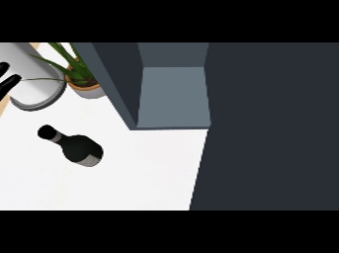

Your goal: Pick up the wine, place it into the cabinet and close the cabinet

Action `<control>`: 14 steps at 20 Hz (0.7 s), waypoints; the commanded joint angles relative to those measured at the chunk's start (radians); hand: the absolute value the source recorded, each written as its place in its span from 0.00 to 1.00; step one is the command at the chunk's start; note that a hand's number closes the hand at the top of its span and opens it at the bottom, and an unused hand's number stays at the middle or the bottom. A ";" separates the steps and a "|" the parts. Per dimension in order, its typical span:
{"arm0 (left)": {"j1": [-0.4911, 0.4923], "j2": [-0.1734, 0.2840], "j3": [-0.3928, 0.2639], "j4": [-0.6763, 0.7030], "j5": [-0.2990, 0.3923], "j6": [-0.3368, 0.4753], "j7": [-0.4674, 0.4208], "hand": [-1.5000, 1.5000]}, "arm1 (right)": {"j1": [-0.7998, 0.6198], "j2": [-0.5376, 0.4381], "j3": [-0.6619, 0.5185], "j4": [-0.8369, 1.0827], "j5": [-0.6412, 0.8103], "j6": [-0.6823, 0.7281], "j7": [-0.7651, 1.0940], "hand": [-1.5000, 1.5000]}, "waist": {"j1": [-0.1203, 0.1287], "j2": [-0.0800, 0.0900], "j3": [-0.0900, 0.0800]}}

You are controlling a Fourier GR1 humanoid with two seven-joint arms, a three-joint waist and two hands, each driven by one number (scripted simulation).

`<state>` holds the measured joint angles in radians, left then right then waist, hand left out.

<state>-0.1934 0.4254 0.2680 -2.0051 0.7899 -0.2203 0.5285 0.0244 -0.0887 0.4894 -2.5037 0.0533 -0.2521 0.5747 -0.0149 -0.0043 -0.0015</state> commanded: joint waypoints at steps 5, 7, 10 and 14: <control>0.023 -0.038 -0.012 0.141 -0.084 -0.107 -0.105 0.00 | -0.031 -0.041 0.069 -0.191 0.182 -0.070 0.142 0.00 | -0.007 -0.001 -0.002; 0.048 -0.045 -0.010 0.167 -0.092 -0.152 -0.138 0.00 | -0.046 -0.067 0.054 -0.192 0.171 -0.072 0.172 0.00 | -0.003 -0.001 -0.001; 0.007 -0.078 -0.054 0.202 -0.179 -0.111 -0.156 0.00 | -0.029 -0.099 0.010 -0.175 0.116 -0.058 0.103 0.00 | -0.005 0.002 0.001; 0.054 -0.053 0.012 0.320 -0.179 -0.233 -0.257 0.00 | -0.014 -0.100 0.058 -0.170 0.135 -0.092 0.080 0.00 | -0.001 0.001 0.000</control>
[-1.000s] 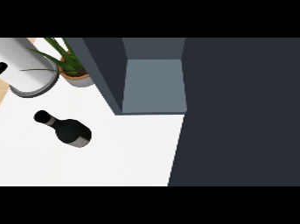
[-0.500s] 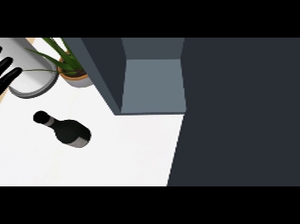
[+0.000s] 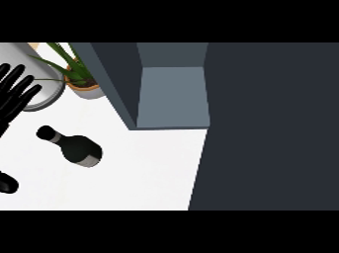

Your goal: Pick up the wine, place it into the cabinet and close the cabinet

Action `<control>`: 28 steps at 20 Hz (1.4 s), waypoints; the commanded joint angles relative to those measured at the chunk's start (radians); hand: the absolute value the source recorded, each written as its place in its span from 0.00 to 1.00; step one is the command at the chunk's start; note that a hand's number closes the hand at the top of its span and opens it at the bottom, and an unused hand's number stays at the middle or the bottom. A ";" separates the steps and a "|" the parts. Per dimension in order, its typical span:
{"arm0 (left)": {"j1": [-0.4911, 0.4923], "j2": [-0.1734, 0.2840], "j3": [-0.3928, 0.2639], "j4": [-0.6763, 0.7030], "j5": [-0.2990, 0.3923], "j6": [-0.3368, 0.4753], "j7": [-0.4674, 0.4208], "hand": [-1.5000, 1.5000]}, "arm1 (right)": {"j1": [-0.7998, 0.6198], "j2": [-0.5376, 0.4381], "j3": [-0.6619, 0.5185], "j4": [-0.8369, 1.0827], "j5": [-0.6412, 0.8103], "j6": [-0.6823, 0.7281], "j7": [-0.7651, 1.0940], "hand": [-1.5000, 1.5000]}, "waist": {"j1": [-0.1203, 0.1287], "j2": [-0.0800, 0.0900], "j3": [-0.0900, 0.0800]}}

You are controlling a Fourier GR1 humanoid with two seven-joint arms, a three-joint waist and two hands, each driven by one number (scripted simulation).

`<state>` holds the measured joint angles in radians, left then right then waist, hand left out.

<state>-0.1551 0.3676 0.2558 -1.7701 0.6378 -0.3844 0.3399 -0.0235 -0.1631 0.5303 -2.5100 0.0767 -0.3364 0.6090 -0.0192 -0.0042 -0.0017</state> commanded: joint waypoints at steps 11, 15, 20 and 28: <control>0.021 -0.014 0.034 0.326 -0.195 -0.162 -0.294 0.00 | -0.019 -0.051 0.100 -0.140 0.166 -0.086 0.077 0.00 | -0.001 0.001 0.000; 0.076 -0.022 0.028 0.339 -0.234 -0.182 -0.344 0.00 | -0.034 -0.122 -0.016 -0.202 0.082 -0.070 0.128 0.00 | 0.005 0.001 0.000; 0.062 -0.060 0.000 0.415 -0.332 -0.153 -0.420 0.00 | -0.073 -0.119 0.051 -0.207 0.144 -0.111 0.152 0.00 | -0.001 -0.001 -0.001; -0.019 -0.015 0.018 0.701 -0.433 -0.213 -0.610 0.00 | -0.066 -0.118 0.119 -0.158 0.183 -0.168 0.122 0.00 | -0.005 0.002 -0.001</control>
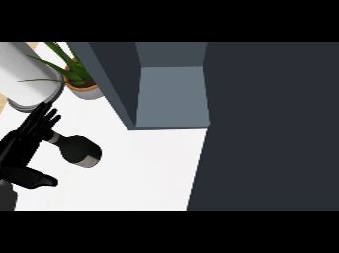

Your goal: Pick up the wine, place it into the cabinet and close the cabinet

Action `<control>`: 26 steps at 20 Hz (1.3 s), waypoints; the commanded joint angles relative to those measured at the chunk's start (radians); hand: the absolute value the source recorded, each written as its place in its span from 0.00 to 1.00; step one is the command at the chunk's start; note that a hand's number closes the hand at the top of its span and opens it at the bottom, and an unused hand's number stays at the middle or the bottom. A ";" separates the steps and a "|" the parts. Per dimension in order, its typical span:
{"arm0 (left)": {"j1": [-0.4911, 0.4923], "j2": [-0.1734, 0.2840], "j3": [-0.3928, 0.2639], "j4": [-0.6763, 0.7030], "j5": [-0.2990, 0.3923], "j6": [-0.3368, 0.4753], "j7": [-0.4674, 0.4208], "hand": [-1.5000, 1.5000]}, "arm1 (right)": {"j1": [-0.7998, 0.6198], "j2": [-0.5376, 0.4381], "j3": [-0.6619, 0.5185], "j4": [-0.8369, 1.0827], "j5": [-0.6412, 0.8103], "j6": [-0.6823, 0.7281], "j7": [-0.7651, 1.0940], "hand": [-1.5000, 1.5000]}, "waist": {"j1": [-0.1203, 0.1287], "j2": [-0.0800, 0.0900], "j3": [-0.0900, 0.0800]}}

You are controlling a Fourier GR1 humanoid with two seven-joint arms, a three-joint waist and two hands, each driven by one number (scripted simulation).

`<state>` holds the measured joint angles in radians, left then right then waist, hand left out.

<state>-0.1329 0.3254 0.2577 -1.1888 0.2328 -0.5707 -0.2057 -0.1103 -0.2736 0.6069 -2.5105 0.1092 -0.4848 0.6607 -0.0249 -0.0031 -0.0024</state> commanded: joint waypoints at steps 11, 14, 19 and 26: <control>-0.141 0.030 -0.004 0.408 -0.159 -0.010 -0.280 0.00 | 0.054 -0.055 0.074 -0.185 0.152 -0.050 0.048 0.00 | -0.005 0.000 0.000; -0.144 0.029 -0.003 0.478 -0.151 -0.051 -0.290 0.00 | 0.054 -0.085 0.074 -0.202 0.136 -0.053 0.045 0.00 | -0.011 0.000 0.000; -0.182 0.014 -0.026 0.582 -0.166 -0.105 -0.325 0.00 | 0.008 -0.064 0.086 -0.158 0.144 -0.084 0.045 0.00 | -0.005 0.001 -0.001; -0.196 -0.002 -0.058 0.644 -0.202 -0.108 -0.411 0.00 | -0.001 -0.069 0.129 -0.105 0.168 -0.117 0.014 0.00 | -0.001 0.001 0.000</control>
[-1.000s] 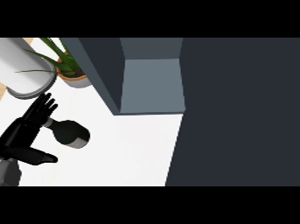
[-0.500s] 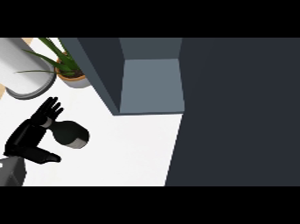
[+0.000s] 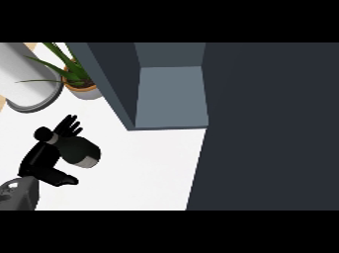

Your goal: Pick up the wine, place it into the cabinet and close the cabinet

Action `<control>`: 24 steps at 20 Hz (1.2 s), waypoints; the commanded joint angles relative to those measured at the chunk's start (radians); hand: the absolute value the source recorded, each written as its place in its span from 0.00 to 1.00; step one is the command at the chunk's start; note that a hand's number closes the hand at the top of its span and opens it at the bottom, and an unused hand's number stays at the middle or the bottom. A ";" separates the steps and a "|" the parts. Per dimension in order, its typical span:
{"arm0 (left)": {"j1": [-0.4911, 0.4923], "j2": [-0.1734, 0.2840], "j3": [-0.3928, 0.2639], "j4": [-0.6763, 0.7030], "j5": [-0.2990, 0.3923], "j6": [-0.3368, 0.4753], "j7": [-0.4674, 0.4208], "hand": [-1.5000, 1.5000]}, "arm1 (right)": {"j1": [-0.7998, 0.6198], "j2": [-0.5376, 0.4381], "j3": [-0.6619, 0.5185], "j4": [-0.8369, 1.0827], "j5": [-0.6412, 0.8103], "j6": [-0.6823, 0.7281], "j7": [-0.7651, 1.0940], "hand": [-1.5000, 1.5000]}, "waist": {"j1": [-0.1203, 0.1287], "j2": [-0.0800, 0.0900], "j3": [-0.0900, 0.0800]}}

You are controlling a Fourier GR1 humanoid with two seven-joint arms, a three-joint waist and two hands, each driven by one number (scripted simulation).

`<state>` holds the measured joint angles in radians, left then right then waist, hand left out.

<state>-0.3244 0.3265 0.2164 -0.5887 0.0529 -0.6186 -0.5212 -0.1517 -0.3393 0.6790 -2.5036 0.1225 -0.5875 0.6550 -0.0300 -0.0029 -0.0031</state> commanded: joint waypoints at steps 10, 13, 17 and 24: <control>-0.068 -0.020 0.010 0.111 0.020 -0.056 -0.119 1.00 | 0.061 -0.082 0.041 -0.184 0.138 -0.035 0.042 0.00 | -0.001 -0.003 0.000; -0.086 -0.026 0.006 0.144 0.015 -0.051 -0.136 1.00 | 0.067 -0.118 -0.019 -0.210 0.062 -0.019 0.036 0.00 | 0.000 0.002 0.001; -0.093 -0.021 -0.011 0.158 -0.022 -0.007 -0.228 1.00 | 0.029 -0.074 0.019 -0.113 0.091 -0.039 -0.006 0.00 | 0.003 0.004 0.000; -0.038 -0.066 -0.033 0.076 -0.031 0.104 -0.296 1.00 | 0.097 -0.161 -0.052 -0.206 0.018 -0.038 -0.017 0.00 | 0.012 0.000 0.002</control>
<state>-0.3859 0.3008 0.1941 -0.4975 0.0317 -0.5077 -0.7202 -0.1016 -0.4534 0.6803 -2.5072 0.1156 -0.6370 0.5680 -0.0251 -0.0046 -0.0001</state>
